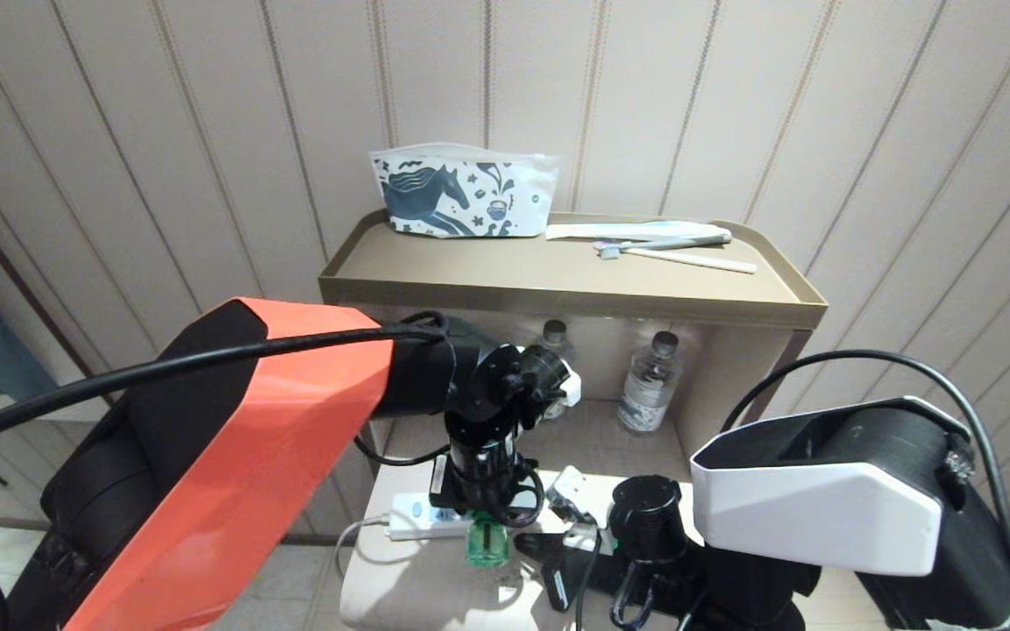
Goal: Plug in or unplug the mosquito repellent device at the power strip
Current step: Hold the socket with your right hand and unplug it with your left hand, then place the mosquito repellent liquid on the table
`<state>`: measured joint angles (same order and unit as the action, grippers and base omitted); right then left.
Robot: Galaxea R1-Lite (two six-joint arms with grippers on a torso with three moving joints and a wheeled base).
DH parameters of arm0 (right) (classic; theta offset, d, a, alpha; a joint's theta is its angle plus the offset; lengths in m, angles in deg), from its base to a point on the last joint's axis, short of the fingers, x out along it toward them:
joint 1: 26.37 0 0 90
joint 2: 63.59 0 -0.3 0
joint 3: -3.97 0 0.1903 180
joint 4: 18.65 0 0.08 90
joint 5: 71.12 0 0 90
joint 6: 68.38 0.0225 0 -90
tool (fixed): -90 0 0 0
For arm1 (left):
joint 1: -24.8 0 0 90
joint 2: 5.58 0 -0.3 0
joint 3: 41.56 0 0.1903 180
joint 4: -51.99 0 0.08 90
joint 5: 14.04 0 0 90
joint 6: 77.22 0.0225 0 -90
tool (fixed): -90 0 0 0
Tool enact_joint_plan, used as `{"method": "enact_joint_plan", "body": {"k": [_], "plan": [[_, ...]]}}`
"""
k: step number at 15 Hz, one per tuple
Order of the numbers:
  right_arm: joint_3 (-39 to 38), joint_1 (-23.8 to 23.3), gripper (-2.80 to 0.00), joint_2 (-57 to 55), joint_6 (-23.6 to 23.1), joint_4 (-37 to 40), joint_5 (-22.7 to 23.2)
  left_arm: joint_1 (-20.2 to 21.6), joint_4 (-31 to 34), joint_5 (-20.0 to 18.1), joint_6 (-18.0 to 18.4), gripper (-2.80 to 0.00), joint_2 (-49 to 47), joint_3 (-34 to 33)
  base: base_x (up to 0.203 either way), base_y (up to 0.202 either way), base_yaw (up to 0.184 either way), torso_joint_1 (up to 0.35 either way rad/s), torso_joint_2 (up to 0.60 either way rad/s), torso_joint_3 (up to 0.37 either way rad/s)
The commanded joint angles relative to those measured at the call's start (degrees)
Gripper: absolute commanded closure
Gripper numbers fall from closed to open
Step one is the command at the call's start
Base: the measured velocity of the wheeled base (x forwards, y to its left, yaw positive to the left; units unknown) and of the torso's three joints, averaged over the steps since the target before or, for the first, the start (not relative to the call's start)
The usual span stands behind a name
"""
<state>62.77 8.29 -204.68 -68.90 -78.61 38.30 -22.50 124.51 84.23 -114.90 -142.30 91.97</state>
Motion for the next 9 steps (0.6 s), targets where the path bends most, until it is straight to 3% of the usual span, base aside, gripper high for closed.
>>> {"method": "enact_joint_plan", "body": {"k": [1,6,9], "plan": [[-1.0,-0.8,0.00,3.6,0.0,-0.5,0.1,0.1,0.6,-0.1,-0.3,0.00,1.5,-0.3,0.000,0.000,0.000,0.000,0.00,0.000],[-3.5,-2.8,0.00,9.8,0.1,-0.4,0.1,0.1,2.7,0.0,-0.5,0.00,5.5,-0.8,0.000,0.000,0.000,0.000,0.00,0.000],[-6.0,-5.6,0.00,17.0,0.1,0.0,0.1,0.2,3.2,-0.2,-0.5,0.00,12.4,-6.6,0.000,0.000,0.000,0.000,0.00,0.000]]}}
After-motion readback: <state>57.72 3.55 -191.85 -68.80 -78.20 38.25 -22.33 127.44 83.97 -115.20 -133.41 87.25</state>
